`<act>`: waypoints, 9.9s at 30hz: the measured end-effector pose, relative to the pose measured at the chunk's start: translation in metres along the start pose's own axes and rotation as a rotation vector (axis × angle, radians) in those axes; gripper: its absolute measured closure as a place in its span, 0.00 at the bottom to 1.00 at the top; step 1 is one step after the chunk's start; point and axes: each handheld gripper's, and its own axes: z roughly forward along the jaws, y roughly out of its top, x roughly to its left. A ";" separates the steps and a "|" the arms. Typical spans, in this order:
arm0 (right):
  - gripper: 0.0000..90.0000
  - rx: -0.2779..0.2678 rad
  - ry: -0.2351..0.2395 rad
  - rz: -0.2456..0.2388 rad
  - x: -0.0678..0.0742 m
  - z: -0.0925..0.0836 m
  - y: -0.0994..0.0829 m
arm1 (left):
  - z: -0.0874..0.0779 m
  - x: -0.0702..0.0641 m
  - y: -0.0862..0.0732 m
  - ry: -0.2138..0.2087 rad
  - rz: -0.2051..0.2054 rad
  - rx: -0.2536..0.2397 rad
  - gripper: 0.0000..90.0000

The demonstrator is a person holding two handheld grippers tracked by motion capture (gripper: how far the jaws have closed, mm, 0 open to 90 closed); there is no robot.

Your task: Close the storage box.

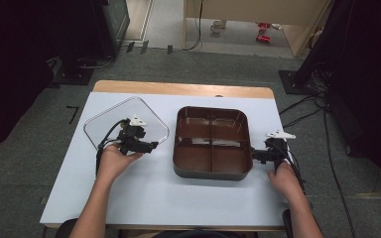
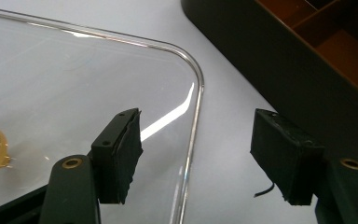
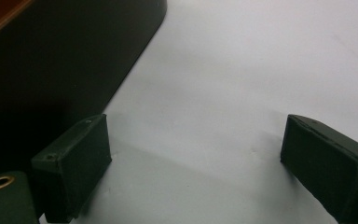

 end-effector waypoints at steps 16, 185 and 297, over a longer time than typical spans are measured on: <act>0.09 -0.001 -0.004 -0.004 0.000 0.000 0.000 | -0.017 0.050 -0.002 0.057 -0.083 -0.048 0.37; 0.09 -0.001 -0.002 -0.005 0.000 0.000 0.000 | 0.085 -0.114 0.117 -0.329 0.337 -0.029 0.56; 0.09 -0.001 0.001 0.000 0.000 0.000 0.000 | 0.027 -0.040 -0.062 0.054 0.039 -0.114 0.23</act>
